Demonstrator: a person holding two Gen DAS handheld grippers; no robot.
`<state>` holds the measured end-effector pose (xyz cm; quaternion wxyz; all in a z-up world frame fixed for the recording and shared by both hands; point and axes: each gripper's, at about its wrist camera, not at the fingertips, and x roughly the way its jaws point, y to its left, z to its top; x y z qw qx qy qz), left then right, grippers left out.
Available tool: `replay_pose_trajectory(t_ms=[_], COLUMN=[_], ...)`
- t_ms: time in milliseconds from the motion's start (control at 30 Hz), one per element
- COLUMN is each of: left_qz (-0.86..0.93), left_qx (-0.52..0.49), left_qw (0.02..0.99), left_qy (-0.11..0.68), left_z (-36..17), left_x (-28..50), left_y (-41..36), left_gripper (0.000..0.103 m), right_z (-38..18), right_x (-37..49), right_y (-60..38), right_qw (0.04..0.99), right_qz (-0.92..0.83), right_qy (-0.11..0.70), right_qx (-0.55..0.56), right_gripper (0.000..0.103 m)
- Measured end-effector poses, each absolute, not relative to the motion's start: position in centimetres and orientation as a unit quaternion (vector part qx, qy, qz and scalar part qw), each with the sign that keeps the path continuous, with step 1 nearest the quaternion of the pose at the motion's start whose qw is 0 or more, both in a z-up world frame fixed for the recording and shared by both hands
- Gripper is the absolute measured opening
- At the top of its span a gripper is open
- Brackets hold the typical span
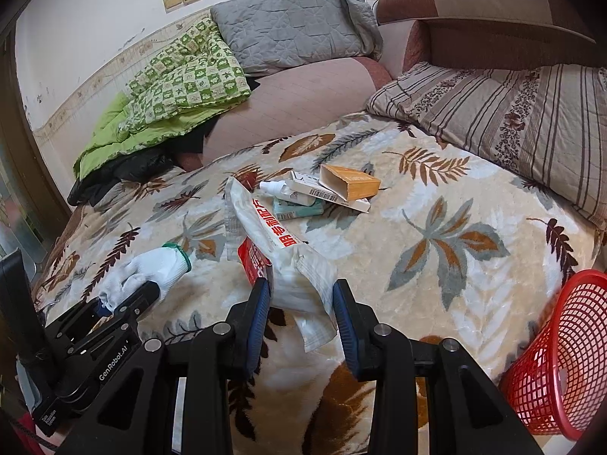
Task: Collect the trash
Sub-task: 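Hold the white glove and the red-printed tube lifted above the bed with both tools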
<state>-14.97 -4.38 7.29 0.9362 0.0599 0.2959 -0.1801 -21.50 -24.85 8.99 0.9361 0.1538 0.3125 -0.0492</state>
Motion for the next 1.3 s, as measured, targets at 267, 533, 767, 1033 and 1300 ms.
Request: replay_pose_trajectory(t_ms=[267,533,767,1033,1300], left_qz=[-0.183,-0.184,-0.185,-0.189,-0.188], left_qx=[0.071,0.072,0.072,0.067,0.069], left_qw=[0.939,0.938,0.938,0.938,0.938], left_qy=[0.284,0.284,0.283,0.282,0.283], left_z=[7.65,7.63,7.68,7.79,7.75], left_x=[-15.4,-15.49,-15.57,-15.56,-15.64], left_y=[-4.74,-4.77,-4.8,-4.92,-4.93], left_gripper=[0.031,0.031,0.031,0.031,0.031], right_z=[9.03,8.99,8.94,8.8,8.82], right_x=[-21.42,-21.41,-21.35,-21.12,-21.08], right_y=[-24.72,-24.73,-24.85,-24.61,-24.39], right_qw=[0.936,0.936,0.936,0.935,0.935], right_qz=[-0.053,-0.054,-0.055,-0.073,-0.096], right_qy=[0.313,0.315,0.316,0.32,0.323], right_qx=[0.15,0.147,0.145,0.132,0.114], right_gripper=[0.038,0.038,0.038,0.038,0.038])
